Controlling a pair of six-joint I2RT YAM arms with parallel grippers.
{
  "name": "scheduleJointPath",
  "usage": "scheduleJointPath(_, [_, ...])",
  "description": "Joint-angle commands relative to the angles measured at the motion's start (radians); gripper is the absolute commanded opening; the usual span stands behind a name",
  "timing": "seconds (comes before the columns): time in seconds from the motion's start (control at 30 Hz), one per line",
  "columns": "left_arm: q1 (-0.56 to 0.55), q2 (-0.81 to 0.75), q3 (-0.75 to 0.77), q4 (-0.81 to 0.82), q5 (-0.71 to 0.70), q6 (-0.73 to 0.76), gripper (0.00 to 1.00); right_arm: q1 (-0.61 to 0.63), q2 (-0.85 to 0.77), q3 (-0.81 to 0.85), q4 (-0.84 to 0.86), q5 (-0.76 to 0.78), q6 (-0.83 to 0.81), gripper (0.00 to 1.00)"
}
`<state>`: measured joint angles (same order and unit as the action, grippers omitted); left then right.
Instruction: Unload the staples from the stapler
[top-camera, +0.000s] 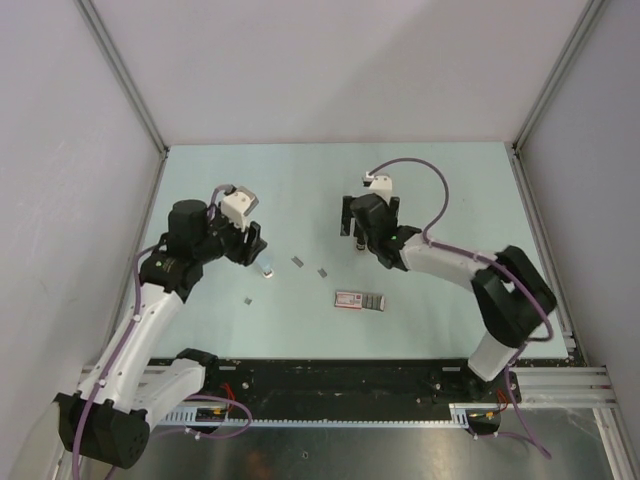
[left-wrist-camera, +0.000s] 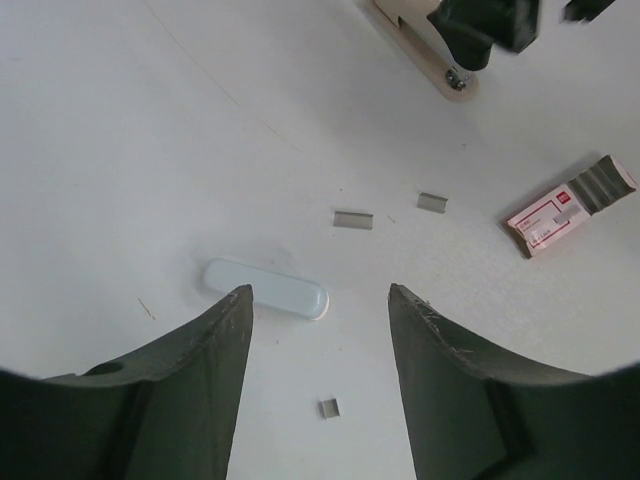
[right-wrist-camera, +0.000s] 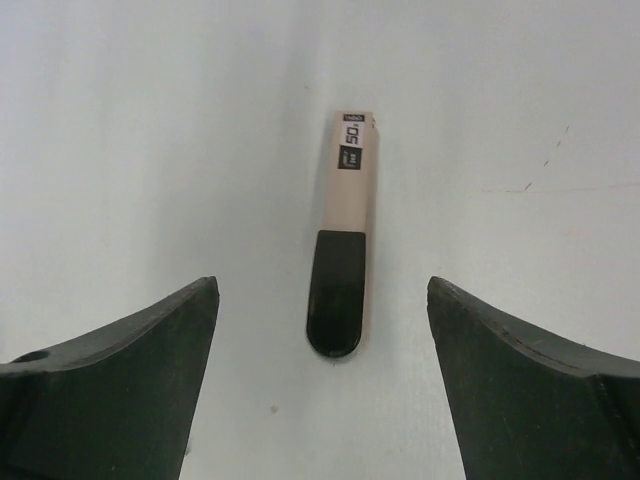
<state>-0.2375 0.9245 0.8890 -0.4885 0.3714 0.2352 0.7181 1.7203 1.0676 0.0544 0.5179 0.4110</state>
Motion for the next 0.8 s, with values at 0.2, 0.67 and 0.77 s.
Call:
scheduleJointPath(0.2, [0.057,0.026,0.068,-0.069,0.045,-0.031,0.64,0.164,-0.135,0.042,-0.067,-0.185,-0.101,0.83])
scheduleJointPath(0.67, [0.201,0.002,0.108,-0.2,0.102,0.012,0.86,0.22,0.17,0.261,-0.178,-0.484,-0.281,0.65])
scheduleJointPath(0.77, [0.202,0.018,0.093,-0.209,0.132,0.028,0.88,0.223,0.191,0.281,-0.19,-0.501,-0.294,0.65])
